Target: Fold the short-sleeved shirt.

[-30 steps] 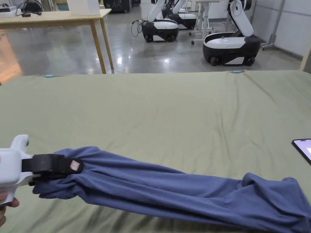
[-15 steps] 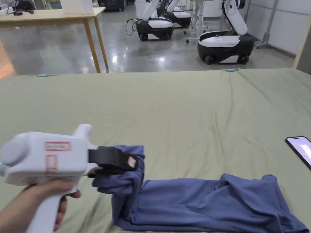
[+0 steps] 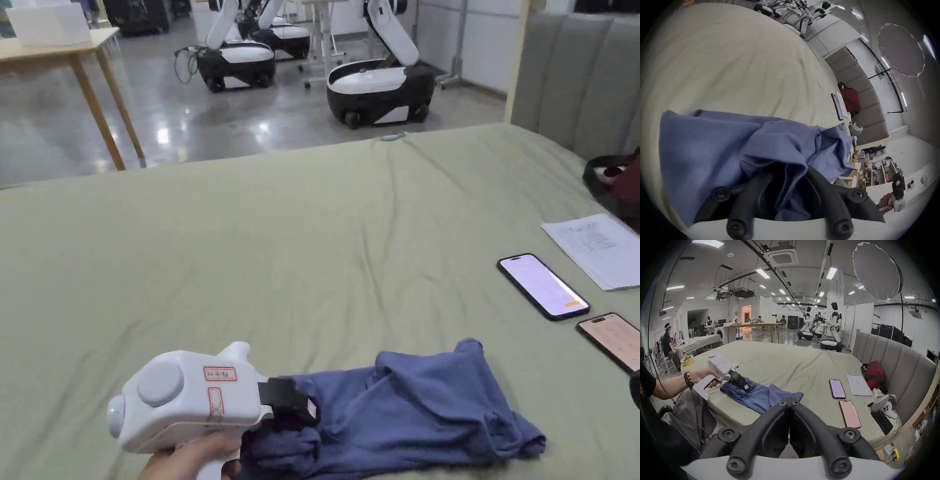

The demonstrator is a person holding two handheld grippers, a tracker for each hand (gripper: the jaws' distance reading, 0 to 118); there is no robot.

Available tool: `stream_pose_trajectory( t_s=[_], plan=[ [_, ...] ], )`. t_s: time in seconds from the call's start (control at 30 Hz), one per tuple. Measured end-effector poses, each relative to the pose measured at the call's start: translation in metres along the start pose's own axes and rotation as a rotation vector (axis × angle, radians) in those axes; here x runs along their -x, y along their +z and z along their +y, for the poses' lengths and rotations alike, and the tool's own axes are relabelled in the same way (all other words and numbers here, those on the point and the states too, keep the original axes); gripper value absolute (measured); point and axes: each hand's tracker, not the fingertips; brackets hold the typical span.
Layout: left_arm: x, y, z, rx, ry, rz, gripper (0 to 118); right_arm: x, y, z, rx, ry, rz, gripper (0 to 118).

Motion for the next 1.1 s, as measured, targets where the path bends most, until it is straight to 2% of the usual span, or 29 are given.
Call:
stream_pose_trajectory(
  t_s=[0.07,0.1,0.27,0.37,0.53,0.63,0.7,0.73,0.77,0.8,0.9,1.0,1.1],
  plan=[
    [-0.008,-0.001,-0.001,-0.002,-0.001,-0.082,101,0.0,0.0,-0.001,0.005,0.007,-0.004,1],
    [-0.014,-0.004,-0.001,0.004,0.003,-0.13,115,0.0,-0.001,-0.002,0.008,0.009,-0.002,1],
    [-0.037,-0.009,0.002,-0.006,-0.064,-0.152,118,0.002,-0.005,-0.007,0.017,0.01,0.008,1],
    [-0.04,-0.006,0.0,0.022,-0.006,-0.155,118,0.003,-0.006,-0.008,0.024,0.013,0.004,1],
    [-0.036,0.049,0.011,-0.064,-0.008,-0.211,117,0.004,-0.005,-0.005,0.027,0.027,-0.003,1],
    [-0.029,0.101,0.012,-0.139,-0.039,-0.209,110,0.006,-0.007,-0.002,0.023,0.034,-0.003,1],
    [-0.016,0.137,0.007,-0.218,-0.087,-0.179,88,0.009,-0.009,-0.001,0.018,0.036,0.002,1],
    [-0.013,0.152,-0.001,-0.251,-0.106,-0.17,70,0.01,-0.011,-0.001,0.015,0.036,0.008,1],
    [-0.004,0.167,-0.009,-0.28,-0.116,-0.145,36,0.011,-0.013,0.0,0.015,0.036,0.015,1],
    [0.006,0.178,-0.019,-0.292,-0.117,-0.103,11,0.014,-0.015,0.001,0.016,0.039,0.023,1],
    [0.029,0.196,-0.039,-0.321,-0.143,-0.022,0,0.019,-0.022,0.003,0.023,0.053,0.041,1],
    [0.039,0.192,-0.051,-0.283,-0.15,-0.029,0,0.024,-0.029,0.007,0.025,0.064,0.052,1],
    [0.038,0.163,-0.048,-0.259,-0.159,-0.113,0,0.029,-0.032,0.009,0.015,0.068,0.065,1]
  ],
)
